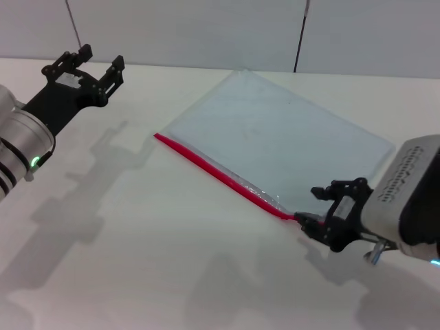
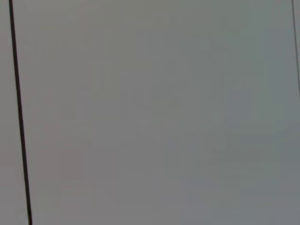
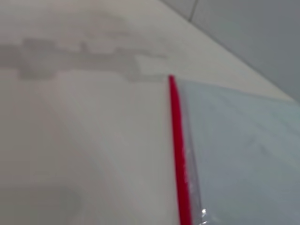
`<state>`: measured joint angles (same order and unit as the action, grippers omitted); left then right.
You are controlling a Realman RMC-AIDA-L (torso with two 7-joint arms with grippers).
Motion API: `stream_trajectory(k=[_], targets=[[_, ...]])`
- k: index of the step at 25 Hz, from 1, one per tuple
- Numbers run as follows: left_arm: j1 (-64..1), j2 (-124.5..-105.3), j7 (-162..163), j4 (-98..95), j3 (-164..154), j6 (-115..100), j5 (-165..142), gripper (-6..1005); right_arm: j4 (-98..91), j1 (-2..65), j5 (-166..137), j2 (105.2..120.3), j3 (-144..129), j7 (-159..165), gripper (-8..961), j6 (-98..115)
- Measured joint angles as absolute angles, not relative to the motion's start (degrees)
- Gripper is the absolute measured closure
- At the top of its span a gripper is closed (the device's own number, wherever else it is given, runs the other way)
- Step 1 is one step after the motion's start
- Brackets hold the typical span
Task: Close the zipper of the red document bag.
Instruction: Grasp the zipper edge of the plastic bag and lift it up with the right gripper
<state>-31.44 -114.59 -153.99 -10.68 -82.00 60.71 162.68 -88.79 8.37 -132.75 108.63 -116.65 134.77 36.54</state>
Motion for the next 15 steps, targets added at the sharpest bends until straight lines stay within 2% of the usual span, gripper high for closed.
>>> stream_trajectory(k=[3, 5, 6, 8, 13, 15], targets=[[-31.4, -114.49, -154.0, -10.6, -82.0, 60.7, 162.7, 365, -88.6, 7.2, -134.9, 112.94, -112.1, 129.6, 447, 41.4], [-31.3, -114.45, -154.1, -10.6, -82.0, 60.7, 162.7, 365, -88.4, 6.5, -138.2, 115.12, -110.2, 128.4, 446, 43.1], [-31.3, -114.45, -154.1, -10.7, -82.0, 60.7, 162.7, 366, -88.3, 6.4, -139.7, 115.7, -109.8, 128.4, 445, 43.5], [-31.3, -114.43, -154.1, -10.8, -82.0, 60.7, 162.7, 366, -88.1, 6.5, -141.9, 115.99, -109.8, 129.1, 444, 44.0], [-31.3, -114.35, -154.1, -11.0, -81.9, 60.7, 162.7, 367, -87.4, 7.2, -142.5, 115.92, -110.1, 129.4, 349, 44.2], [-31.3, -114.34, -154.1, -11.0, -81.9, 60.7, 162.7, 368, -87.3, 7.3, -142.6, 115.93, -110.1, 129.1, 339, 44.6]])
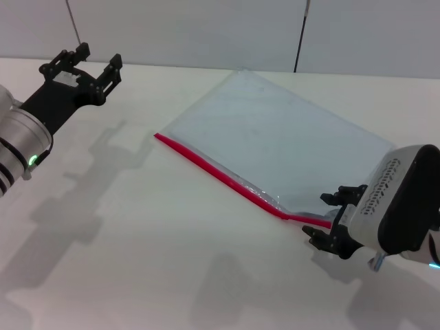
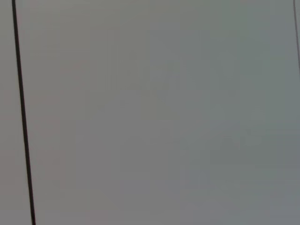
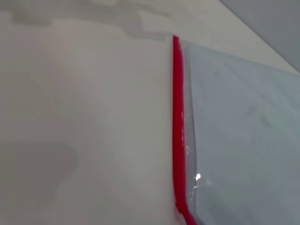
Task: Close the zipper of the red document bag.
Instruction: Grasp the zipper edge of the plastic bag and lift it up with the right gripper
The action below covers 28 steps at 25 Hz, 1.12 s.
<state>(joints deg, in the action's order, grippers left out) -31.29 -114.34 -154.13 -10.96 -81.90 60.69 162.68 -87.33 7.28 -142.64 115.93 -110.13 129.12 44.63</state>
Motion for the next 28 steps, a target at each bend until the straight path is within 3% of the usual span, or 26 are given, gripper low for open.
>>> stream_trajectory(k=[16, 28], targets=[[-31.5, -114.25, -154.2, -11.0, -82.0, 60.4, 162.7, 371, -78.1, 13.9, -146.0, 116.13, -110.1, 130.3, 326, 42.5], [-31.6, -114.33, -154.2, -11.0, -82.0, 60.3, 162.7, 374, -76.9, 14.6, -146.1, 116.09, -109.9, 130.9, 328, 39.3]])
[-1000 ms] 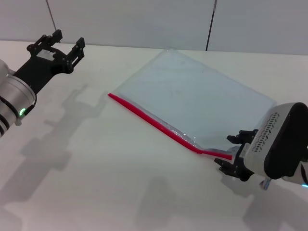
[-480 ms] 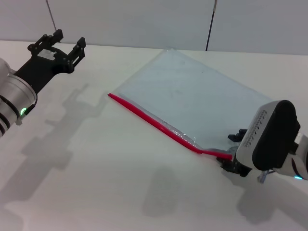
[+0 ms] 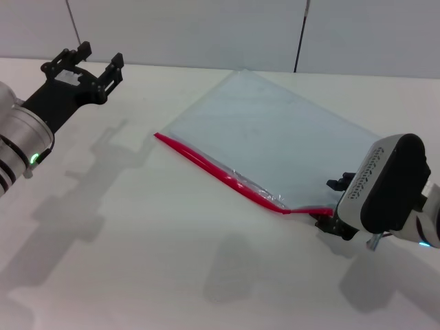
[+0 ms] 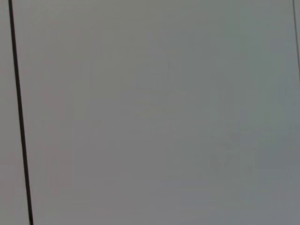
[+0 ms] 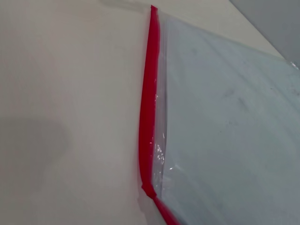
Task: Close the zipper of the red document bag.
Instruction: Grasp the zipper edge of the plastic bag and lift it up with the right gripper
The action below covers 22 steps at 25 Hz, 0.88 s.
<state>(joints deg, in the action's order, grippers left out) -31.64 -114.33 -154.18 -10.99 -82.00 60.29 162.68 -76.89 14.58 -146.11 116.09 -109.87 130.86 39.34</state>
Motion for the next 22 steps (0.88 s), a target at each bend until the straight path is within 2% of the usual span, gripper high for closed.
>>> stream_trajectory(k=[5, 16, 19, 22], targets=[[-31.8, -114.4, -154.2, -11.0, -82.0, 60.3, 162.7, 375, -76.1, 15.3, -146.2, 116.11, -109.3, 130.9, 329, 39.1], [-31.8, -114.44, -154.2, -11.0, -82.0, 60.3, 162.7, 378, -75.9, 16.4, -146.2, 116.13, -108.7, 130.9, 409, 38.7], [-31.8, -114.43, -154.2, -11.0, -82.0, 60.3, 162.7, 378, -75.8, 16.9, -146.0, 116.06, -108.9, 130.9, 464, 39.0], [-31.8, -114.44, -154.2, -11.0, -82.0, 60.3, 162.7, 379, -75.4, 17.4, -146.1, 116.04, -109.1, 130.9, 573, 40.1]])
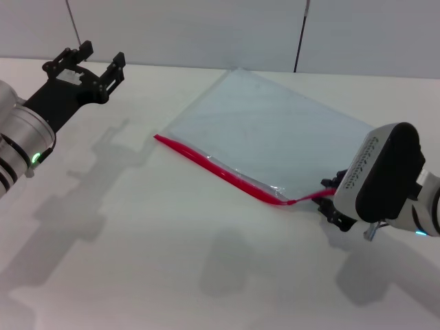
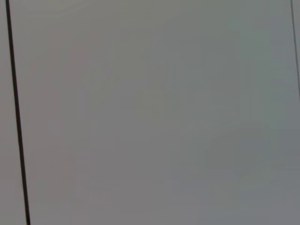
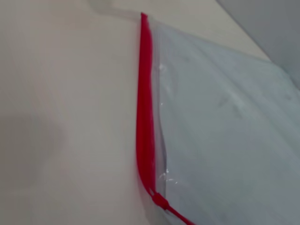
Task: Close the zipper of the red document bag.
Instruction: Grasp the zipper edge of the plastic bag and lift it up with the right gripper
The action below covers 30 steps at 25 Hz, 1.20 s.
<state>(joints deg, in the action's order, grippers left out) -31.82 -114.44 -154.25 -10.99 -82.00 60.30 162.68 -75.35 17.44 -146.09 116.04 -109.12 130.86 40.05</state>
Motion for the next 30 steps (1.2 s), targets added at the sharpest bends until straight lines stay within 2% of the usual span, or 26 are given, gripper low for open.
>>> stream_trajectory(k=[2, 8, 24, 27, 30], targets=[[-31.8, -114.44, -154.2, -11.0, -82.0, 60.3, 162.7, 379, -74.8, 18.0, -146.1, 116.03, -109.1, 130.8, 646, 41.1], [-31.8, -114.39, -154.2, -11.0, -82.0, 60.3, 162.7, 381, -73.5, 19.1, -146.1, 116.01, -108.5, 130.9, 715, 43.2], [-31.8, -114.25, -154.2, -11.0, -82.0, 60.3, 162.7, 385, -73.6, 19.8, -147.3, 116.02, -107.7, 131.7, 692, 44.1], [-31.8, -114.25, -154.2, -11.0, -82.0, 60.3, 162.5, 385, -74.6, 19.6, -147.9, 116.02, -107.7, 132.5, 784, 44.2], [-31.8, -114.25, -153.2, -11.0, -82.0, 60.3, 160.1, 386, -78.0, 18.1, -148.0, 116.03, -107.9, 132.6, 812, 44.1]])
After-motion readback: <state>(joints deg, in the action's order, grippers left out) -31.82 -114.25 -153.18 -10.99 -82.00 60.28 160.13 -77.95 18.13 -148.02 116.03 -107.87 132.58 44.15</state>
